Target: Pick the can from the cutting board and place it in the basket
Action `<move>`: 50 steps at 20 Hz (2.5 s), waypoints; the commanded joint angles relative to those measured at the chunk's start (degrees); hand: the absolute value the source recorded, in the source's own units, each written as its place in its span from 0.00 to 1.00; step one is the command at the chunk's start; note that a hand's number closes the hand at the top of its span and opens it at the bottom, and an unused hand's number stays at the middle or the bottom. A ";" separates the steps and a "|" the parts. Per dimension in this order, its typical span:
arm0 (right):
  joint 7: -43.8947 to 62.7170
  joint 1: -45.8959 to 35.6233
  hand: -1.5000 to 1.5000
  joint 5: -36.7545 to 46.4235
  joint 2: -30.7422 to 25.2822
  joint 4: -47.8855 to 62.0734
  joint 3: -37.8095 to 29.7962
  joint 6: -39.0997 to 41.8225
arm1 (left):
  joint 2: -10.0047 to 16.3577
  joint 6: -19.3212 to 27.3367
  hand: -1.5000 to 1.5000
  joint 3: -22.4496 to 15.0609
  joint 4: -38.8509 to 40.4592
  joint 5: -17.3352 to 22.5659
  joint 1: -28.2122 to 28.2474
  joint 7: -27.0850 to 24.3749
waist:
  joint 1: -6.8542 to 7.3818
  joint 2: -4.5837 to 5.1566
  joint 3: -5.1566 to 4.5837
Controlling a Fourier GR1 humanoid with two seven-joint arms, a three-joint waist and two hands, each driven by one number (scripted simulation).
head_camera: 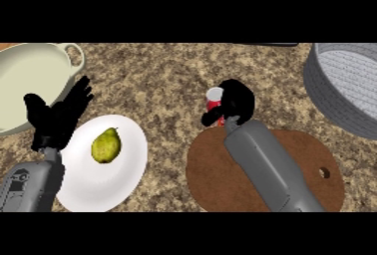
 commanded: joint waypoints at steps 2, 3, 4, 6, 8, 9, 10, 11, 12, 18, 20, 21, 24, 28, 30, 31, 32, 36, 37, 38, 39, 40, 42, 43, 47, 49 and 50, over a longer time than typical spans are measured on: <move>-2.30 -6.53 1.00 -5.80 0.17 5.19 0.28 -16.05 | -0.67 0.15 0.50 -0.34 2.26 -0.79 -0.21 -2.11 | 0.84 0.32 0.04; -3.87 -7.62 1.00 -5.36 0.17 2.96 -0.64 -18.51 | -0.79 0.63 0.50 -1.07 0.62 -1.15 -0.89 0.06 | 0.15 -0.14 0.10; -4.14 -6.06 1.00 -6.18 0.17 2.63 3.21 -22.91 | 0.33 -0.04 0.50 -0.14 0.60 -0.35 -1.30 1.36 | 0.30 -0.34 0.08; -5.02 -11.84 1.00 -5.44 0.17 2.23 0.84 -26.89 | 0.03 0.27 0.50 -0.29 -0.09 -0.49 -1.55 0.78 | 1.16 -0.25 0.08; -3.84 -16.46 1.00 -2.90 0.17 5.30 2.71 -28.98 | 0.62 0.28 0.50 0.94 2.15 -0.48 -1.09 -0.81 | -0.53 -0.45 -0.07; -2.40 -17.17 1.00 -0.63 0.17 7.72 4.20 -30.85 | -0.04 0.43 0.50 0.18 0.59 -0.55 -0.09 0.02 | -0.97 -0.73 -0.07; -1.51 -17.35 1.00 -0.35 0.17 6.99 4.04 -31.59 | 0.46 0.45 0.50 1.15 -0.73 -0.05 2.37 -0.32 | -1.68 -1.05 -0.06; 1.85 -19.25 1.00 0.32 0.17 9.05 6.93 -33.29 | 0.15 0.66 0.50 0.85 0.32 -0.31 0.31 0.09 | -1.73 -0.95 -0.08; 5.82 -23.28 1.00 1.89 0.17 8.72 4.93 -32.19 | 0.20 0.32 0.50 0.84 0.45 -0.08 0.67 0.34 | -2.00 -1.13 -0.11; 12.78 -35.05 1.00 7.68 -0.10 14.98 -1.47 -26.35 | -0.42 1.81 0.50 1.29 2.09 -1.16 0.60 -1.20 | -3.98 -1.23 -0.11; 13.04 -35.58 1.00 10.07 -0.92 18.34 -2.52 -27.54 | 0.01 0.81 0.50 1.92 1.68 -1.03 4.66 -4.72 | -3.66 -1.19 -0.12; 13.86 -38.78 1.00 9.63 -0.33 18.79 -3.45 -24.09 | 0.32 -0.48 0.50 2.11 2.63 -0.10 3.91 -4.24 | -3.77 -1.21 -0.12; 10.49 -41.23 1.00 9.82 -4.13 23.77 -6.55 -25.23 | 0.95 -0.37 0.50 2.57 1.14 0.09 2.82 -3.49 | -3.42 -0.99 -0.10; 8.38 -42.62 1.00 10.31 -8.11 27.46 -8.91 -25.59 | 1.51 -0.69 0.50 2.62 0.04 0.64 1.56 0.00 | -3.57 -1.01 -0.07; 7.55 -43.46 1.00 11.21 -10.59 28.10 -9.41 -25.08 | 0.95 1.42 0.50 2.65 -0.60 -0.34 0.88 0.98 | -3.85 -1.07 -0.06; 6.32 -44.95 1.00 11.12 -10.28 31.83 -10.83 -28.09 | -1.18 2.68 0.50 0.62 -0.29 -1.83 0.56 0.54 | -3.00 -0.62 -0.08; 9.38 -44.80 1.00 12.20 -10.60 29.69 -10.26 -25.80 | 0.65 0.59 0.50 2.42 -1.21 0.14 2.17 0.51 | -3.71 -1.13 -0.07; 7.97 -45.77 1.00 13.53 -16.60 35.63 -11.17 -23.18 | 0.62 0.27 0.50 2.10 1.14 -0.51 1.73 -0.28 | -3.49 -0.85 -0.10; 7.67 -44.56 1.00 14.34 -17.43 36.61 -11.16 -25.21 | 0.86 0.59 0.50 1.85 -2.19 -0.38 1.94 1.86 | -3.12 -0.90 -0.07; 7.59 -45.70 1.00 14.30 -17.85 37.97 -11.79 -24.78 | 0.26 0.98 0.50 2.32 -1.80 -0.06 2.22 0.71 | -2.87 -0.76 -0.08; 9.70 -47.71 1.00 15.51 -18.69 39.34 -11.44 -23.25 | 0.05 0.30 0.50 1.92 0.77 -0.32 1.21 -0.67 | -3.11 -0.64 -0.13; 9.89 -45.84 1.00 16.25 -18.51 39.51 -11.25 -25.44 | 1.16 -1.05 0.50 2.92 -0.88 1.07 2.61 -0.21 | -3.03 -0.80 -0.10; 4.73 -42.27 1.00 13.61 -20.62 37.58 -13.36 -25.78 | -0.43 1.96 0.50 1.92 -2.42 -0.79 2.52 1.00 | -3.80 -1.05 -0.03; 7.79 -44.66 1.00 15.24 -21.02 39.91 -13.12 -25.95 | 1.16 0.42 0.50 3.40 0.53 -0.05 1.50 -0.80 | -3.38 -0.74 -0.08; 3.75 -38.86 1.00 13.56 -22.69 36.63 -14.73 -27.16 | 0.79 0.60 0.50 2.92 -1.42 0.00 2.39 1.59 | -4.11 -1.16 -0.03; 0.27 -37.73 1.00 12.40 -24.40 37.34 -15.94 -25.76 | 1.41 -0.86 0.50 3.47 1.14 0.18 2.61 -1.22 | -3.96 -0.99 -0.04; -2.50 -35.85 1.00 12.09 -25.75 37.75 -16.02 -25.47 | 2.06 -1.13 0.50 3.93 0.23 0.88 1.40 0.35 | -3.97 -0.97 -0.02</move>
